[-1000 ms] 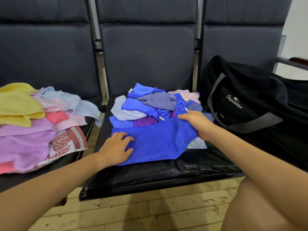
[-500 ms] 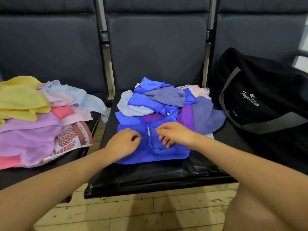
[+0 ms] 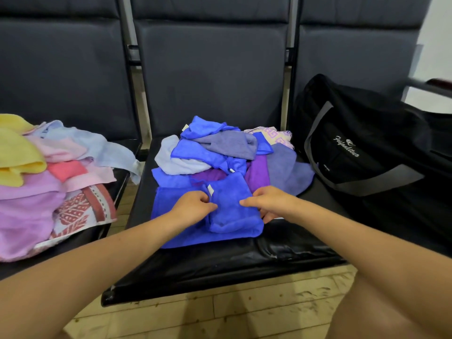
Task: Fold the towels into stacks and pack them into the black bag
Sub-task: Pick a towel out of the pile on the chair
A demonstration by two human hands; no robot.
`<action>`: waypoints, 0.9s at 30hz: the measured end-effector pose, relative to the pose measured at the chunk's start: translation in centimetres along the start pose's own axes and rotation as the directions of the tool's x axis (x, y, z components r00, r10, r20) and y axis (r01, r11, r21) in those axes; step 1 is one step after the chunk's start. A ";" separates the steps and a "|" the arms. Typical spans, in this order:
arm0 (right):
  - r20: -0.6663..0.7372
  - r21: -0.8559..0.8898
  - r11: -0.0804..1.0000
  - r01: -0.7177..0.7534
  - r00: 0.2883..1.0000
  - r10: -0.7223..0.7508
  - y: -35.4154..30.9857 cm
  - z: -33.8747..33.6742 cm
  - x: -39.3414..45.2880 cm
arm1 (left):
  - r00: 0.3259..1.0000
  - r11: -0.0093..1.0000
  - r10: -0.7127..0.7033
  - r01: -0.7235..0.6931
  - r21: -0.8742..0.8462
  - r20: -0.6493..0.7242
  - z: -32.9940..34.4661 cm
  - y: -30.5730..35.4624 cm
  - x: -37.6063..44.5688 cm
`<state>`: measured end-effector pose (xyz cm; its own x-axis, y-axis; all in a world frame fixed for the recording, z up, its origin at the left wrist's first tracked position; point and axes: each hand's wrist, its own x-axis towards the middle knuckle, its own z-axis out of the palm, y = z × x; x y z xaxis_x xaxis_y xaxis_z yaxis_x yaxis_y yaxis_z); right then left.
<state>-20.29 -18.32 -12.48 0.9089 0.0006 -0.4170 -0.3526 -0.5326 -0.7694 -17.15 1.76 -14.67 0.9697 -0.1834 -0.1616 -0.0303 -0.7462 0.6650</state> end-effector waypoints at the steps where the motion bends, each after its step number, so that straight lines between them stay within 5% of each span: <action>1: 0.012 0.053 0.999 -0.009 1.000 0.008 0.0 0.1 0.0 | 1.000 0.998 -0.001 0.002 -0.061 0.007 0.2 0.3 0.1; 5: -0.006 0.227 0.974 -0.016 1.000 0.018 -0.4 0.7 0.2 | 0.998 0.948 -0.041 0.056 -0.314 0.054 0.3 0.4 0.1; 10: -0.079 0.303 0.947 0.106 0.993 -0.086 -1.4 1.3 0.4 | 0.996 0.982 -0.048 0.061 -0.178 0.073 -0.9 -0.7 -0.3; 15: -0.182 0.359 0.885 0.296 0.953 -0.244 -2.9 3.1 0.8 | 0.990 0.921 -0.134 0.105 -0.374 -0.052 -2.4 -1.6 -0.3; 21: 0.145 0.443 0.885 0.147 0.962 -0.232 -4.4 5.2 0.2 | 0.958 0.665 -0.254 0.273 -0.696 0.133 -2.8 -1.8 -0.9; 27: -0.033 0.499 0.850 0.170 0.984 -0.177 -3.9 4.8 0.6 | 0.968 0.802 -0.249 0.225 -0.554 0.033 -1.8 -1.2 -0.6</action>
<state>-19.40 -12.15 -12.07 0.9639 0.0669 -0.2576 -0.2561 -0.0307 -0.9662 -17.23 3.94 -14.05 0.9382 -0.0126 -0.3457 0.3280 -0.2852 0.9006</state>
